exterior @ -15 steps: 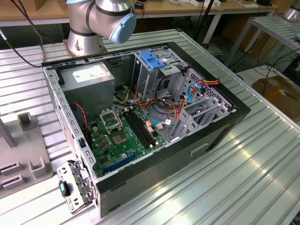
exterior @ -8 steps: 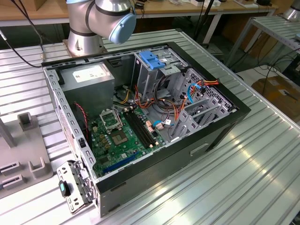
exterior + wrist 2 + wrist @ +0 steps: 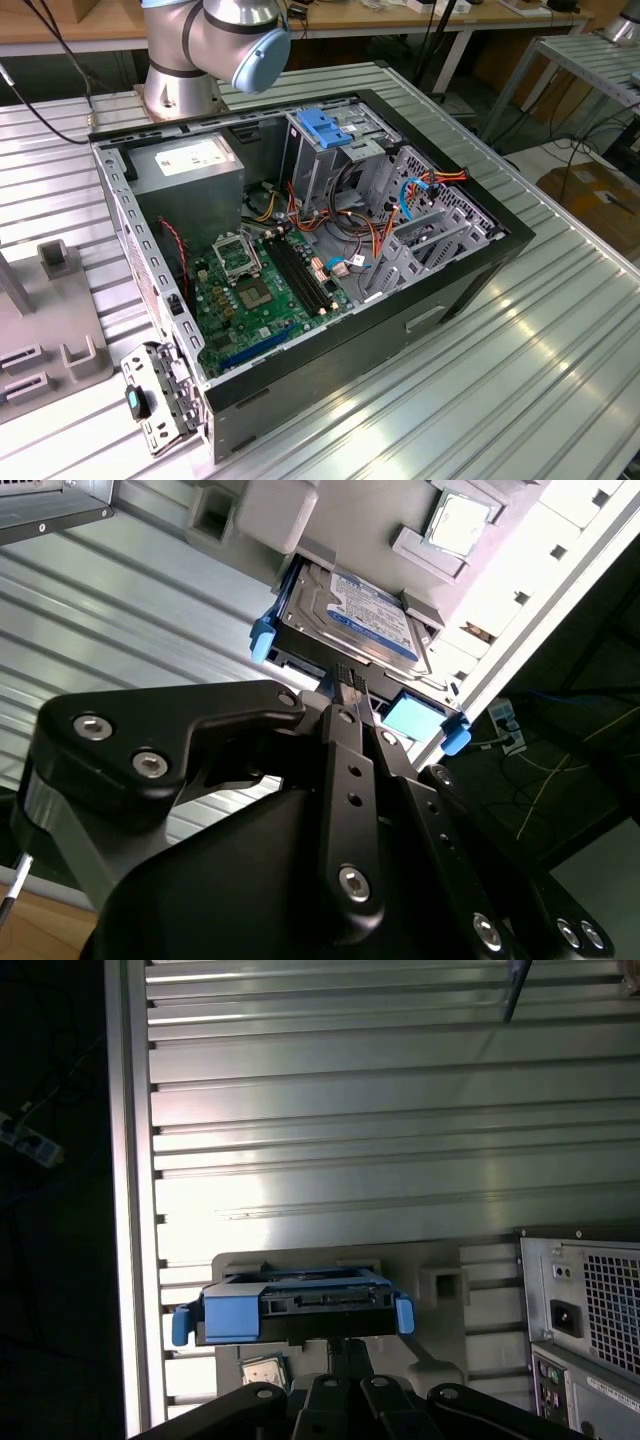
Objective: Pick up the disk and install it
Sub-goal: 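Reach for the disk, then pick up the disk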
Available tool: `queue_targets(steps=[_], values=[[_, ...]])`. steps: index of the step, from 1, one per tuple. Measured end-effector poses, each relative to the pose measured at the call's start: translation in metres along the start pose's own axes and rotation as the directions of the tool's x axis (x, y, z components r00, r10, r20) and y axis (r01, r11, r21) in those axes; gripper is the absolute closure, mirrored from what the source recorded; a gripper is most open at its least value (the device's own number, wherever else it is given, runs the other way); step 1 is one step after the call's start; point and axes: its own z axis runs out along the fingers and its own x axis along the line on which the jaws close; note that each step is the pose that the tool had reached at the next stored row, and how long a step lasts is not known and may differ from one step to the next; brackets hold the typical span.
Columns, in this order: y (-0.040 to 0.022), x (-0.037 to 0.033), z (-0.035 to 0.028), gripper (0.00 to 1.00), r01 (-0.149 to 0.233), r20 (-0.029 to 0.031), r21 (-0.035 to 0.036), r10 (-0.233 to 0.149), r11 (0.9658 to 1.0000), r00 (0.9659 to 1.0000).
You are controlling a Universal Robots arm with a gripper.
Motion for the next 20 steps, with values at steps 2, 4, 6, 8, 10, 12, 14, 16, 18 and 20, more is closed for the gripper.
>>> queue_targets(steps=[2, 4, 6, 8, 10, 12, 14, 16, 18, 20], values=[[0.0001, 0.0001, 0.0000, 0.89, 0.000, 0.0000, 0.0000, 0.000, 1.0000, 1.0000], [0.0009, 0.0022, 0.0002, 0.89, 0.000, -0.0001, 0.0001, 0.000, 1.0000, 1.0000], [0.0016, 0.0066, 0.0008, 0.89, 0.000, 0.0000, 0.0003, 0.000, 1.0000, 1.0000], [0.0021, 0.0100, 0.0028, 0.89, 0.000, 0.0001, 0.0004, 0.000, 1.0000, 1.0000], [0.0024, 0.0156, 0.0075, 0.89, 0.000, -0.0001, 0.0009, 0.000, 1.0000, 1.0000], [0.0021, 0.0174, 0.0091, 0.89, 0.000, -0.0010, 0.0017, 0.000, 1.0000, 1.0000], [0.0022, 0.0176, 0.0093, 0.89, 0.000, -0.0011, 0.0019, 0.000, 1.0000, 1.0000], [0.0021, 0.0176, 0.0108, 0.89, 0.000, -0.0009, 0.0018, 0.000, 1.0000, 1.0000], [0.0021, 0.0176, 0.0110, 0.89, 0.000, -0.0008, 0.0018, 0.000, 1.0000, 1.0000], [0.0021, 0.0176, 0.0111, 0.89, 0.000, -0.0009, 0.0018, 0.000, 1.0000, 1.0000]])
